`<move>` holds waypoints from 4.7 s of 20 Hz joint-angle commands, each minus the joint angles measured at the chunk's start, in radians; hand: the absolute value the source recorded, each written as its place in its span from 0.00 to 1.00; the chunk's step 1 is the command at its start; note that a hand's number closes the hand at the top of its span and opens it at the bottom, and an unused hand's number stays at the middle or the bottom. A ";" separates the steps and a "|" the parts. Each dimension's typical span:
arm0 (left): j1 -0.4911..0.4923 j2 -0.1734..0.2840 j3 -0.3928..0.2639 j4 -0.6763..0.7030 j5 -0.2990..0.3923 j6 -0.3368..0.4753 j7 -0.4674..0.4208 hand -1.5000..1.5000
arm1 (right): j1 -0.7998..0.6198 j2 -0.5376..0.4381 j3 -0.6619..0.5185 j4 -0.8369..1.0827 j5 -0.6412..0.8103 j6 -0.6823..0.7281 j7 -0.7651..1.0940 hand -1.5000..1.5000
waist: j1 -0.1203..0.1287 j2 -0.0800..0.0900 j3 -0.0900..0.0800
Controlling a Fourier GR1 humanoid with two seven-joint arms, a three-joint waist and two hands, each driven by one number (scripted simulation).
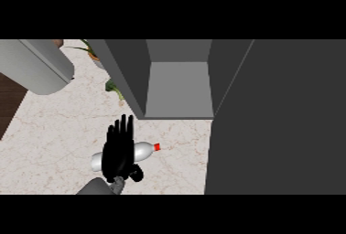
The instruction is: Pick up the bottled water, place it into the cabinet and close the cabinet
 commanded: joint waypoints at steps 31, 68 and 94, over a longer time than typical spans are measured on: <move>0.085 -0.074 0.425 0.296 0.222 -0.012 -0.547 0.00 | -0.005 -0.019 0.019 0.012 -0.008 -0.008 0.004 0.00 | -0.002 0.001 0.000; 0.163 -0.227 0.891 0.222 1.417 -0.624 -1.191 1.00 | -0.022 0.002 0.039 0.109 0.036 -0.003 -0.081 0.00 | 0.005 0.004 -0.004; -0.137 -0.259 0.598 0.099 1.373 -0.239 -1.090 1.00 | -0.084 0.010 0.105 0.102 0.031 -0.059 -0.014 0.00 | -0.006 0.002 0.000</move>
